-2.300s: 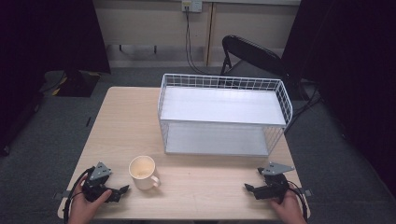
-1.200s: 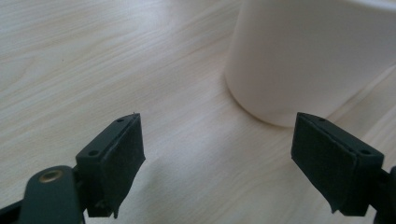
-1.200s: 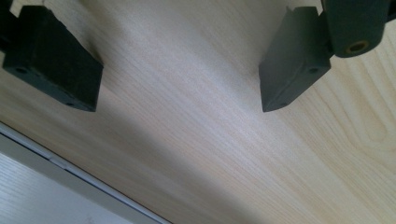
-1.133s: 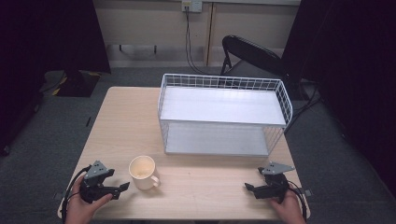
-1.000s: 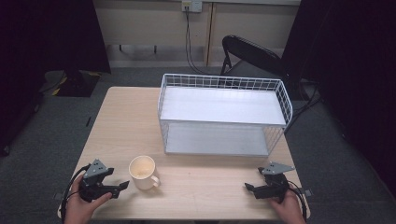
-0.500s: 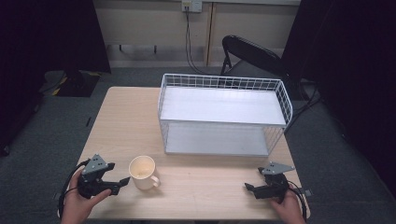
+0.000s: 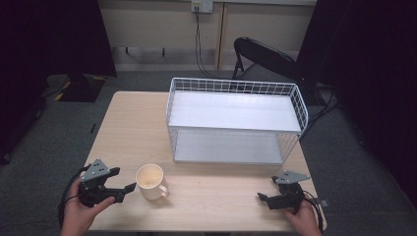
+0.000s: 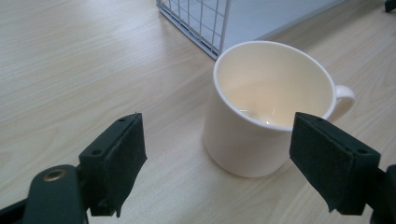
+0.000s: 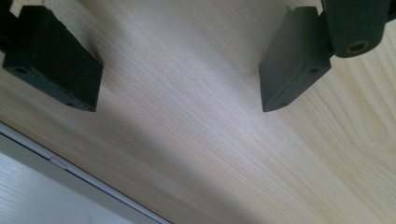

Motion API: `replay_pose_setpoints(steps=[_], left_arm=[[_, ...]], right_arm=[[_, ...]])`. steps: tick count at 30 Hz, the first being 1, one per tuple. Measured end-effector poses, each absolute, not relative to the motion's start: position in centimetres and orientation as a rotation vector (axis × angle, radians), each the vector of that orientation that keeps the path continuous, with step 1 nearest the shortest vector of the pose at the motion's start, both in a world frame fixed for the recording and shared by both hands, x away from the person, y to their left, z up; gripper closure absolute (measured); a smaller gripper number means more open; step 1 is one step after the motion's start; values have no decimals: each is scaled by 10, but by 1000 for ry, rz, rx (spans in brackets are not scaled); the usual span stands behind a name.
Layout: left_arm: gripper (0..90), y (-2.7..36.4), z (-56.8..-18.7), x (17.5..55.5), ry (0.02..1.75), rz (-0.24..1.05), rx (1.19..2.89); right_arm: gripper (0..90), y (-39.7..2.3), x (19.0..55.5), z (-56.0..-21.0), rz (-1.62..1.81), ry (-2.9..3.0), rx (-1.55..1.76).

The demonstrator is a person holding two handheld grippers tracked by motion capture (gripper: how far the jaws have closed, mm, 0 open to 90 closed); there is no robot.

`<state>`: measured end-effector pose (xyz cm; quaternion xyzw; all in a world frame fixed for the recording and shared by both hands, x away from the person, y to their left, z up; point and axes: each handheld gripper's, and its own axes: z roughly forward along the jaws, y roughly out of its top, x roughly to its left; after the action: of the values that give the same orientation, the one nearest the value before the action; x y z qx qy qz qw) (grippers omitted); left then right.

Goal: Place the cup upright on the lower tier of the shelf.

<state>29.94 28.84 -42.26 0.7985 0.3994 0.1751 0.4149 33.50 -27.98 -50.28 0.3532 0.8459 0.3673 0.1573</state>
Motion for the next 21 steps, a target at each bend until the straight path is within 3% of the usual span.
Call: replay_pose_setpoints(steps=[21], left_arm=[[168, 273, -425, 320, 1041, 438, 1904]], right_arm=[[127, -280, 335, -503, 1051, 2420, 1011]])
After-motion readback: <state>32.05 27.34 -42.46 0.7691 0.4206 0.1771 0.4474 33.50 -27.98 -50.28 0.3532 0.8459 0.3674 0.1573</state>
